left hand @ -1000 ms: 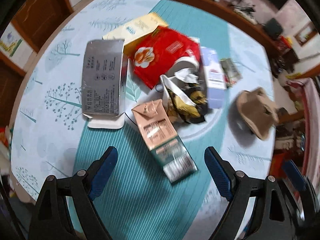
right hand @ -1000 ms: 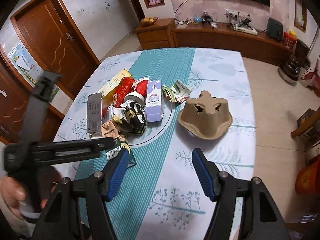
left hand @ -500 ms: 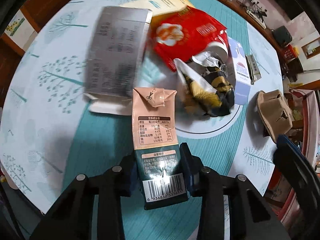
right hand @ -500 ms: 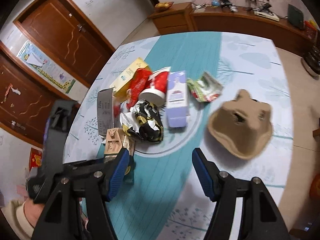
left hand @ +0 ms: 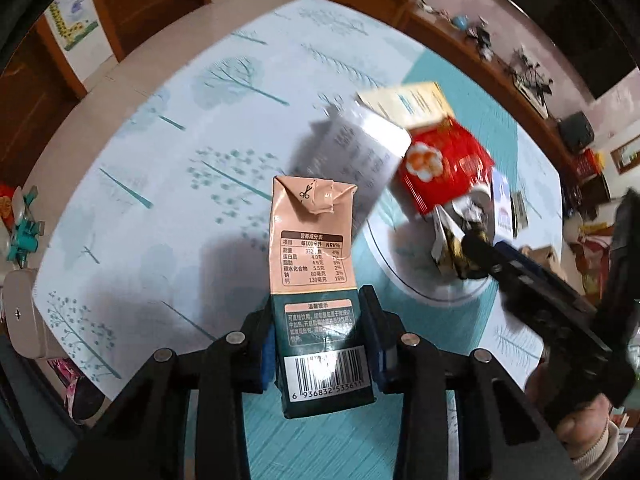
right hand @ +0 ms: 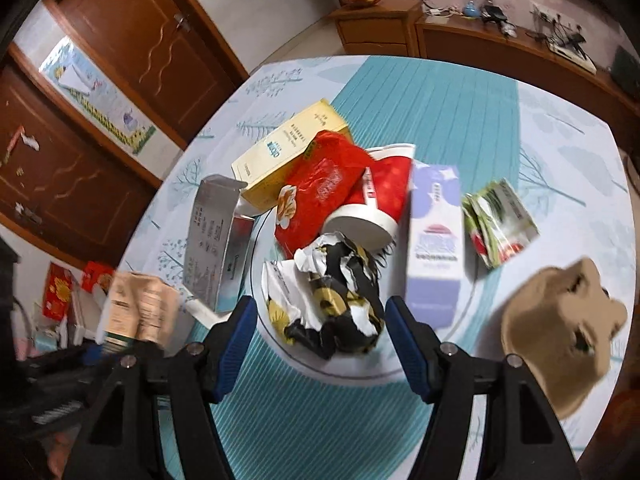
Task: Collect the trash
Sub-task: 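Grasp the black-gold crumpled wrapper with the right gripper while the left gripper holds the carton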
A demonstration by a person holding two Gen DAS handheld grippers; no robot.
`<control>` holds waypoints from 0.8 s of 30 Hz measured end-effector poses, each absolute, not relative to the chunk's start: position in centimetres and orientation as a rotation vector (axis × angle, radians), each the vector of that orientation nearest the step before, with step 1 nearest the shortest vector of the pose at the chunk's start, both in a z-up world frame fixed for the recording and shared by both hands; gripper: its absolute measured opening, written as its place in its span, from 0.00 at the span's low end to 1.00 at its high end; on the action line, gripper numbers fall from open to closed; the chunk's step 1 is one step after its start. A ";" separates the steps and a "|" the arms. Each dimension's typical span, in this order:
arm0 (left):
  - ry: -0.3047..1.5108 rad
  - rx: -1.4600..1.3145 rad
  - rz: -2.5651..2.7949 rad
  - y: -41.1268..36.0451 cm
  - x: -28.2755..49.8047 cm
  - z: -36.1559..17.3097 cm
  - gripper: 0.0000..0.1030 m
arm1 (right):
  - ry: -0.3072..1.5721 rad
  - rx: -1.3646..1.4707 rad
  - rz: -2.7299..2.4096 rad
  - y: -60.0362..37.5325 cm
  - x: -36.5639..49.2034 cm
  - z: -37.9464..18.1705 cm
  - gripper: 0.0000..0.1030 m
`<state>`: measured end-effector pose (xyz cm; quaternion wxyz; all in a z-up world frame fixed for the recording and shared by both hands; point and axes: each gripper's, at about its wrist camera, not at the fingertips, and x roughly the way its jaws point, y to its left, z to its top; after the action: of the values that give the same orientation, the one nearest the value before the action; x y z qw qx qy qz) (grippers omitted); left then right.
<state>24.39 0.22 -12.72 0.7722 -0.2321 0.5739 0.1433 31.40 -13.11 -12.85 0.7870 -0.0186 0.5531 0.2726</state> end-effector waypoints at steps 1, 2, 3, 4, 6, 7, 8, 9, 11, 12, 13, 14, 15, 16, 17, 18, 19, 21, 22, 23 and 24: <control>1.235 -0.498 0.320 0.6 24.1 -12.4 0.34 | 1.195 -0.054 0.586 -12.9 31.5 -13.1 0.65; 1.230 -0.494 0.328 0.9 24.0 -12.2 0.34 | 1.202 -0.077 0.583 -12.5 31.6 -13.5 0.65; 1.228 -0.493 0.332 1.2 23.8 -12.1 0.34 | 1.209 -0.102 0.579 -12.0 31.6 -13.9 0.65; 1.228 -0.496 0.335 1.7 23.5 -12.0 0.34 | 1.210 -0.121 0.575 -11.6 31.5 -14.3 0.65; 1.233 -0.502 0.341 2.0 23.3 -12.1 0.34 | 1.198 -0.153 0.577 -10.9 31.5 -14.8 0.67; 1.236 -0.503 0.343 2.3 23.1 -12.1 0.34 | 1.189 -0.164 0.576 -10.6 31.5 -14.8 0.67; 1.240 -0.504 0.345 2.4 22.9 -12.2 0.34 | 1.177 -0.180 0.570 -10.3 31.5 -14.9 0.67; 1.243 -0.504 0.347 2.5 22.6 -12.2 0.34 | 1.174 -0.188 0.565 -9.9 31.6 -15.0 0.67; 1.248 -0.503 0.347 2.6 22.1 -12.3 0.34 | 1.182 -0.194 0.557 -9.6 31.7 -15.2 0.70; 1.251 -0.500 0.347 2.5 22.1 -12.4 0.34 | 1.191 -0.201 0.551 -9.4 31.9 -15.4 0.70; 1.252 -0.495 0.348 2.4 22.1 -12.5 0.34 | 1.191 -0.205 0.548 -9.4 31.9 -15.4 0.70; 1.252 -0.490 0.348 2.3 22.1 -12.5 0.34 | 1.188 -0.217 0.544 -9.2 32.0 -15.4 0.71; 1.253 -0.486 0.347 2.2 22.1 -12.5 0.34 | 1.189 -0.230 0.540 -9.0 32.0 -15.4 0.71; 1.254 -0.481 0.347 2.1 22.1 -12.5 0.34 | 1.186 -0.239 0.540 -8.8 31.9 -15.5 0.71; 1.255 -0.479 0.347 2.1 22.1 -12.5 0.34 | 1.183 -0.257 0.536 -8.6 31.8 -15.5 0.72; 1.255 -0.478 0.346 2.1 22.0 -12.6 0.34 | 1.182 -0.270 0.533 -8.3 31.8 -15.6 0.72; 1.256 -0.479 0.346 2.1 22.1 -12.6 0.34 | 1.181 -0.279 0.532 -8.3 31.7 -15.6 0.72; 1.259 -0.481 0.346 2.1 22.1 -12.6 0.34 | 1.178 -0.301 0.532 -8.0 31.6 -15.8 0.72; 1.260 -0.481 0.348 2.1 22.1 -12.6 0.34 | 1.177 -0.309 0.536 -7.9 31.5 -15.8 0.73; 1.260 -0.482 0.350 2.2 22.1 -12.6 0.34 | 1.174 -0.317 0.536 -7.9 31.4 -15.9 0.73; 1.260 -0.481 0.352 2.2 22.1 -12.6 0.34 | 1.176 -0.322 0.538 -7.8 31.4 -16.1 0.73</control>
<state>22.12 2.22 -12.61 0.7667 -0.2217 0.5803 0.1620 31.45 -7.81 -16.08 0.7862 -0.1492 0.5453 0.2496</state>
